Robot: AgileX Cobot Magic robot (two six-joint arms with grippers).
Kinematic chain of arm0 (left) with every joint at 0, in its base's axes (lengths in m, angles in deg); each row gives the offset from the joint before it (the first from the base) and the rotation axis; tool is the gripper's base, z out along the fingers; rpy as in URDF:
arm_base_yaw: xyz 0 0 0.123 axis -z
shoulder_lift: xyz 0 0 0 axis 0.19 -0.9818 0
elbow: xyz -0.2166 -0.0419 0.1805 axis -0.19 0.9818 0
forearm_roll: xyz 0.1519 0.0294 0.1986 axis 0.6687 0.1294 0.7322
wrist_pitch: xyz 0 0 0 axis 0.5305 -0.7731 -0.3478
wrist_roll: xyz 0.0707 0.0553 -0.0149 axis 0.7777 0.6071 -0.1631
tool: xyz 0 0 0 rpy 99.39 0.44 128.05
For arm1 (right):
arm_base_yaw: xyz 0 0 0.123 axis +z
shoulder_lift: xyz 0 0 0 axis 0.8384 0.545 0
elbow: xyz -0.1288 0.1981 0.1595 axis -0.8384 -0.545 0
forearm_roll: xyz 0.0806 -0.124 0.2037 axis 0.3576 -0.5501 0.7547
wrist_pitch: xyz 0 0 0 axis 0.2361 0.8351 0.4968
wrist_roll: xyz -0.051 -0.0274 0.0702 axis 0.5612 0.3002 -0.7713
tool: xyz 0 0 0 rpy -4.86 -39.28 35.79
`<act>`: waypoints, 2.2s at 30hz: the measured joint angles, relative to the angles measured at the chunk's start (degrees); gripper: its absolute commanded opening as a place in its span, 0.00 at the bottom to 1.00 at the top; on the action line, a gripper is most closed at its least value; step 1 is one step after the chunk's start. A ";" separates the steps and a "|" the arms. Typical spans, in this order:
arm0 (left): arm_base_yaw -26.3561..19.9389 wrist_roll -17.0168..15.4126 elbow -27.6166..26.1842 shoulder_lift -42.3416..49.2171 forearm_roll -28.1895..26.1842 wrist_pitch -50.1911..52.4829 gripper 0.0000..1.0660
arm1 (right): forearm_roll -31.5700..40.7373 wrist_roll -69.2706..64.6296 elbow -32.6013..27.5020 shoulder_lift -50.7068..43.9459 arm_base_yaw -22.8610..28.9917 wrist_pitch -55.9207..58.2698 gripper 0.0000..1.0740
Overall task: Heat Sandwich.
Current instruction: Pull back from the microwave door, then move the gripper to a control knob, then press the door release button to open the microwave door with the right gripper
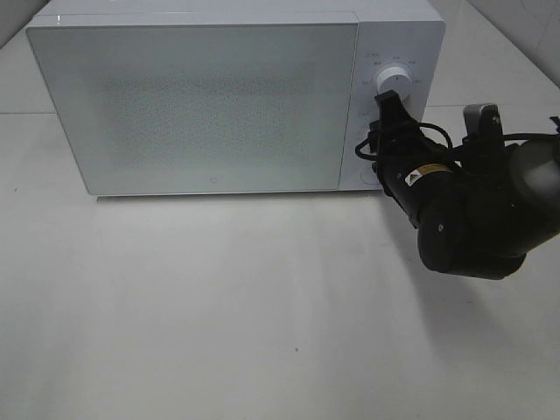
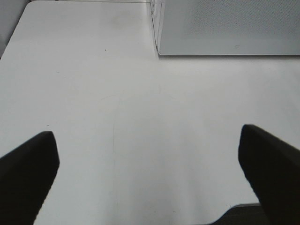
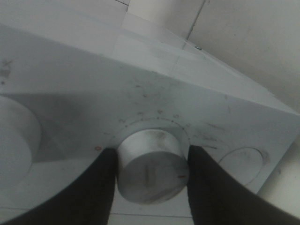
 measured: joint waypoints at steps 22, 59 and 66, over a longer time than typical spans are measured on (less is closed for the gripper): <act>0.00 0.00 0.00 0.00 0.00 0.00 0.93 | 0.97 -22.17 0.00 0.00 0.06 -0.06 0.13; 0.00 0.00 0.00 0.00 0.00 0.00 0.93 | 0.06 -21.66 -0.06 -0.17 0.69 -2.18 0.71; 0.00 0.00 0.00 0.00 0.00 0.00 0.93 | 0.00 -21.66 -0.11 -0.17 0.69 -2.18 0.70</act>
